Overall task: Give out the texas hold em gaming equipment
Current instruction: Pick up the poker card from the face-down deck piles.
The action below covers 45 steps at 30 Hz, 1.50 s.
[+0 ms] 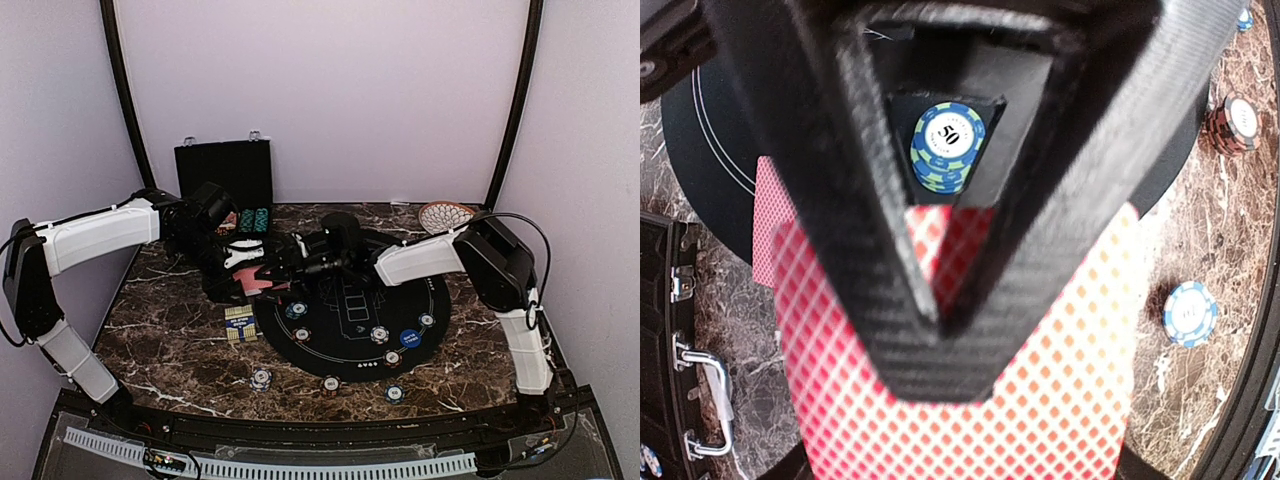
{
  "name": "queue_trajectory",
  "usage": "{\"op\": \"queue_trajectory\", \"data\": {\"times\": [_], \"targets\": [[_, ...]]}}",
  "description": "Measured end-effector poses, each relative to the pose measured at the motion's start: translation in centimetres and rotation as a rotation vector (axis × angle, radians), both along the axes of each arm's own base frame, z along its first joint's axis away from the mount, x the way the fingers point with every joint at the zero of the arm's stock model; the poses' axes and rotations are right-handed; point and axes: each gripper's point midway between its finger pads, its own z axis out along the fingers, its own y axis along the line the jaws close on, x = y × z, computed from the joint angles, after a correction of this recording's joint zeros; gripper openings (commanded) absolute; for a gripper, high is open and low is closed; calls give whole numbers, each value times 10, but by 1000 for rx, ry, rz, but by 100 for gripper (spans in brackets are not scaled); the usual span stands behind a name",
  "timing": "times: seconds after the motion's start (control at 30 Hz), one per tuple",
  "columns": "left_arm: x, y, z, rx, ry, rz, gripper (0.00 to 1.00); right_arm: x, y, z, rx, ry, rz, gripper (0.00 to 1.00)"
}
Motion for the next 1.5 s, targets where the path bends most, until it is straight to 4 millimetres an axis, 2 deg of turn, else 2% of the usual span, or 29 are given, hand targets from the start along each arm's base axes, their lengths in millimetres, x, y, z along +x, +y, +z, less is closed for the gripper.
{"op": "queue_trajectory", "data": {"times": [0.1,0.27,0.5,0.67,0.73,0.87,1.0,1.13,1.2,1.27,1.37,1.5], "targets": [[1,1,0,8,-4,3,30,-1,-3,4,2,3,-8,40],[2,2,-1,14,-10,5,30,-1,-11,6,-3,17,-20,28],[3,3,-1,18,-14,3,30,0,-13,19,30,31,-31,29],[3,4,-1,23,-17,2,28,0,-15,14,18,37,-33,39],[3,5,-2,29,-19,1,28,0,-18,2,-30,22,-40,42],[-1,11,-11,53,-8,1,27,-1,-26,-20,-136,0,-52,54],[-3,23,-24,82,16,18,27,2,-30,-30,-202,-19,-62,65],[8,47,-25,92,15,78,26,10,-16,-16,-194,-58,-65,66],[12,61,-23,94,1,111,26,18,-1,-9,-175,-80,-66,67],[14,72,-20,95,-10,134,26,23,14,-11,-168,-90,-63,66],[11,87,-20,99,-18,157,26,24,30,-29,-186,-81,-57,66],[10,105,-27,111,-6,184,25,24,38,-68,-244,-33,-54,66]]}}
